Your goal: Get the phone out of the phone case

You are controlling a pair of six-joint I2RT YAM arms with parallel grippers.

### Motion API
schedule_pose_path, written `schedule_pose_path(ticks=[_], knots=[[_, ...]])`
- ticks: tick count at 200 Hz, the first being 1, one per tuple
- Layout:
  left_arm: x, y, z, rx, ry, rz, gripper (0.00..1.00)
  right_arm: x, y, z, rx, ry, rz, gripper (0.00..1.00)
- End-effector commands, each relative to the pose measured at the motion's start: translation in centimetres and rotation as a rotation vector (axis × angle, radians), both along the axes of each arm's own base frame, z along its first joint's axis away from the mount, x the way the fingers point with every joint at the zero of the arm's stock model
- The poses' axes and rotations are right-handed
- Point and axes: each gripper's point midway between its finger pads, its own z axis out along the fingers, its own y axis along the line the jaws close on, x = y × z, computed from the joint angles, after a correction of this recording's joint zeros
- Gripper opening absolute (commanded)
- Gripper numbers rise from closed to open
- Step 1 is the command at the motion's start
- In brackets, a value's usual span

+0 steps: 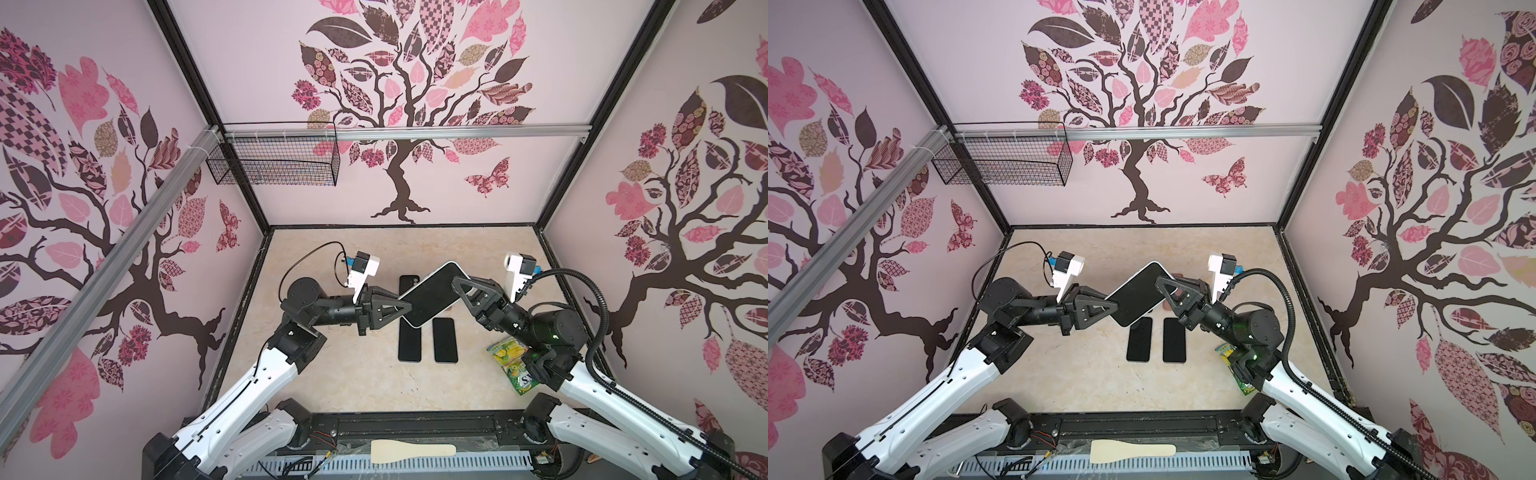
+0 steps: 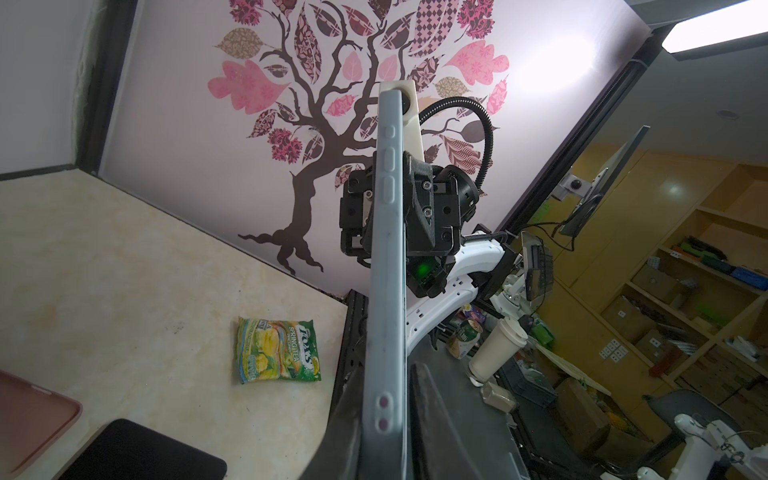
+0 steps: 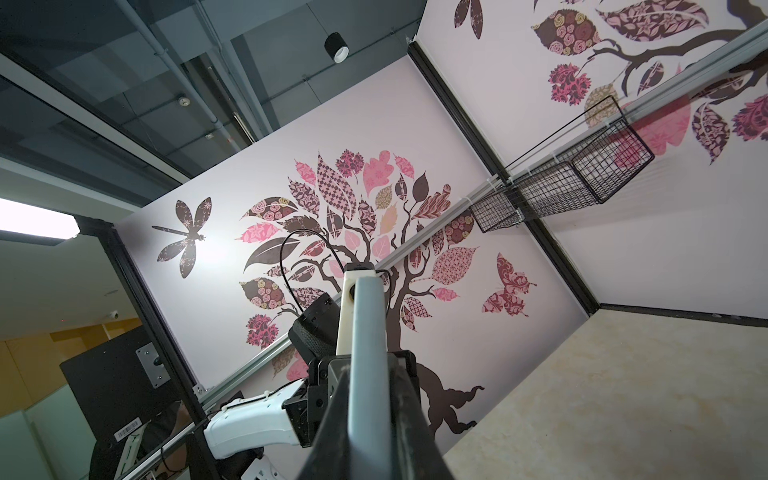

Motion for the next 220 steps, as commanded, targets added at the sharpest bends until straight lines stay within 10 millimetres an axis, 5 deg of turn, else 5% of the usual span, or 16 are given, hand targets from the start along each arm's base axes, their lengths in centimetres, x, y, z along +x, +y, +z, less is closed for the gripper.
schedule_pose_path(ticks=[1,35,81,93,118,143,220], knots=[[-0.2,-0.3,-0.6,0.005,-0.002,-0.019,0.12,-1.2,-1.5,2.9,0.1,-0.076,-0.013,0.0],[0.1,-0.6,-0.7,0.013,0.007,-0.023,0.0,-1.1,-1.6,2.5,0.088,-0.07,-0.025,0.0],[0.3,-0.7,-0.6,0.025,0.005,-0.01,0.0,-0.9,-1.3,1.8,0.054,-0.067,-0.032,0.0],[0.6,-0.6,-0.7,0.035,0.011,0.008,0.0,-0.8,-1.2,1.5,0.04,-0.061,-0.035,0.13],[1.0,-0.5,-0.9,0.063,0.014,0.042,0.0,-0.6,-1.0,0.7,0.009,-0.052,-0.05,0.69],[1.6,-0.3,-1.5,0.109,0.021,0.098,0.0,0.4,-1.1,-1.0,-0.074,-0.017,-0.119,0.98],[2.9,1.1,-4.0,0.247,-0.12,0.245,0.0,5.3,-2.4,-6.9,-0.576,0.084,-0.435,0.99]])
